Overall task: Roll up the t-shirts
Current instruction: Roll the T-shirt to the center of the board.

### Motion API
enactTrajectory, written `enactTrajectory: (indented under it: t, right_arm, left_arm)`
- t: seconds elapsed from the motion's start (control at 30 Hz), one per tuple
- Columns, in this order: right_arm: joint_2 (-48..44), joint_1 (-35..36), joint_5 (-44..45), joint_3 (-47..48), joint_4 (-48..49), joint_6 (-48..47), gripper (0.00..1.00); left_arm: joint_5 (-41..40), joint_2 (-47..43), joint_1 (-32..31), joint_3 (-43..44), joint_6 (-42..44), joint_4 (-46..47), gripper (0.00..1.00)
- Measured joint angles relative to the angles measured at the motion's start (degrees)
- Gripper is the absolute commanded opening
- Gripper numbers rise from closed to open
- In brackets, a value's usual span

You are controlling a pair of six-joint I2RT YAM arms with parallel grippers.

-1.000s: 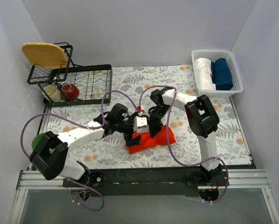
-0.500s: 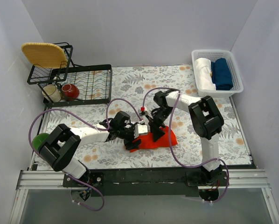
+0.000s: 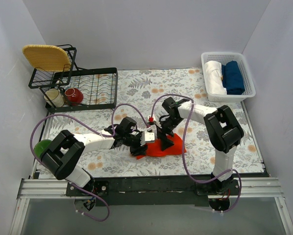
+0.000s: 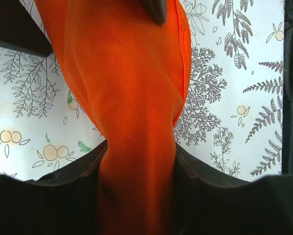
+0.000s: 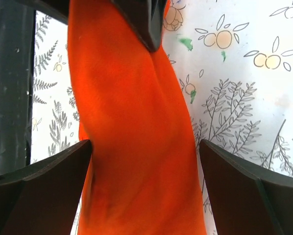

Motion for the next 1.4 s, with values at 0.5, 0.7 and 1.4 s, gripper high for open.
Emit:
enactTrajectory:
  t: [0.5,0.7,1.4]
  right_arm:
    - [-1.77,5.86,-0.55,-4.83,12.46,5.84,0.99]
    - [-3.56,6.23,2.12,-6.16,14.97,9.22,0.98]
    - [-21.27,-9.51,10.25,-13.05,29.97,36.61,0.9]
  left_arm:
    - [0.31,-0.9,0.0,-0.81,0.28,-0.09,0.39]
    - [0.55,-1.51,0.09,-1.27,0.61,-0.59,0.32]
    - [0.11,-3.19,0.09,-2.29,2.14,-1.03,0.03]
